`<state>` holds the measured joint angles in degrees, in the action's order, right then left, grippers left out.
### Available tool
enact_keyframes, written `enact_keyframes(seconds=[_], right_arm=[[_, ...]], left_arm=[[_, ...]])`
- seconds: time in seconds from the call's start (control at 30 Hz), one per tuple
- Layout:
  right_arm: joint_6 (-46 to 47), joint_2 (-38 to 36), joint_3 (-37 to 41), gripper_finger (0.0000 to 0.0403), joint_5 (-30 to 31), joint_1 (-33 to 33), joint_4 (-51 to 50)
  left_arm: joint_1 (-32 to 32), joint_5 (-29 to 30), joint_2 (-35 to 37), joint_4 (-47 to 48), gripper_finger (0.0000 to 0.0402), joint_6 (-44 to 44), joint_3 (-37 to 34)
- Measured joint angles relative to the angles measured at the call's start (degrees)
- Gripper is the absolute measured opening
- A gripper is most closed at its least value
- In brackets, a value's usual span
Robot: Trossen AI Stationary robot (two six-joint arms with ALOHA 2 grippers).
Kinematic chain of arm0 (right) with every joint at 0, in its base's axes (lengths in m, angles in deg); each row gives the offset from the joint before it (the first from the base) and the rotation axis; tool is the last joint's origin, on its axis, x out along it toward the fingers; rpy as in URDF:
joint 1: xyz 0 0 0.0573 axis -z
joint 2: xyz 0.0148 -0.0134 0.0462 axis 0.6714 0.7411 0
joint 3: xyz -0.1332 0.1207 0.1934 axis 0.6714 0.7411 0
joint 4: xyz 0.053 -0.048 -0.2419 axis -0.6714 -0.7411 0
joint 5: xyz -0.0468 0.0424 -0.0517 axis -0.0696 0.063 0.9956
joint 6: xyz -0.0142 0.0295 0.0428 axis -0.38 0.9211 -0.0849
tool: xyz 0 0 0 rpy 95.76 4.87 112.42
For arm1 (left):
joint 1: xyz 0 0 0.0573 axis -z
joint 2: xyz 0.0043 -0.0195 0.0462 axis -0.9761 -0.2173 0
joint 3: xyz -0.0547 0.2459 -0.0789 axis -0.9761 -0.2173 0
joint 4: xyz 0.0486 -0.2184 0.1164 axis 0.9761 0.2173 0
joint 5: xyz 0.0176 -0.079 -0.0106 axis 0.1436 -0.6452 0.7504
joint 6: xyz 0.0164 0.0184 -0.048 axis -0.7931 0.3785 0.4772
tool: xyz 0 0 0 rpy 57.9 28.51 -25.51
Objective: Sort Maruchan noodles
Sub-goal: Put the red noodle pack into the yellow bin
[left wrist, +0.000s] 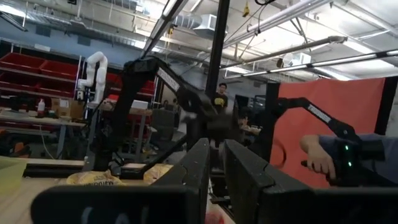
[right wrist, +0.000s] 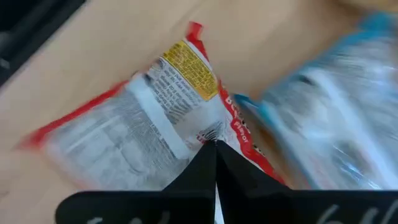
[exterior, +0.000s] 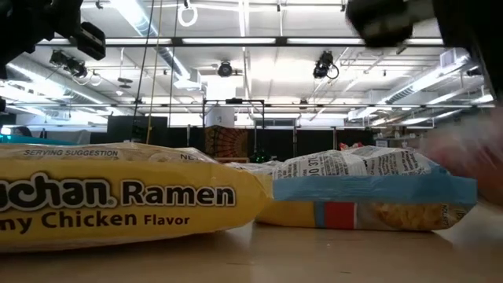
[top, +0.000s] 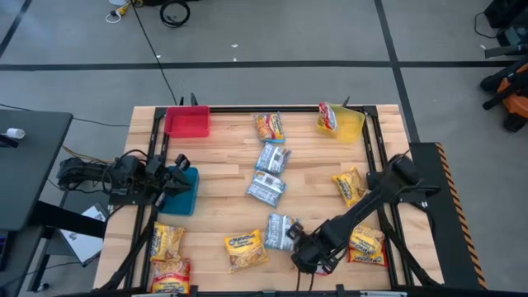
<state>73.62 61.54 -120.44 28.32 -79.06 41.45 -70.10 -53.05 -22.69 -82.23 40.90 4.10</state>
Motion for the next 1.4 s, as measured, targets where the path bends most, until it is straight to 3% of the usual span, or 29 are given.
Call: enact_keyframes(seconds=[0.3, 0.5, 0.73, 0.97, 1.23, 1.4], right_arm=[[5.79, -18.28, -0.11, 0.0003, 8.93, 0.11, -2.14], [2.88, -28.11, -0.11, 0.0002, 8.18, -0.37, 1.35], [-0.65, -33.98, -0.11, 0.0002, 7.23, -3.10, 4.75], [0.99, -34.94, -0.11, 0.0002, 11.34, -3.17, 4.03], [21.87, -34.74, -0.11, 0.0002, 29.04, 3.51, -6.74], [33.85, -34.24, -0.11, 0.0002, 29.44, 10.39, -11.89]], left_arm=[[0.00, 0.01, 0.00, -0.06, 0.0052, -0.07, -0.01], [0.00, -0.01, 0.00, -0.04, 0.0052, -0.04, 0.00], [0.02, -0.03, 0.00, -0.02, 0.0052, -0.04, 0.00], [0.00, -0.82, 0.00, 0.59, 0.0052, -0.06, -0.02], [0.00, -1.16, -0.06, 3.57, 0.0052, -0.08, 0.00], [0.01, -1.14, -0.04, 3.63, 0.0052, -0.32, -0.01]])
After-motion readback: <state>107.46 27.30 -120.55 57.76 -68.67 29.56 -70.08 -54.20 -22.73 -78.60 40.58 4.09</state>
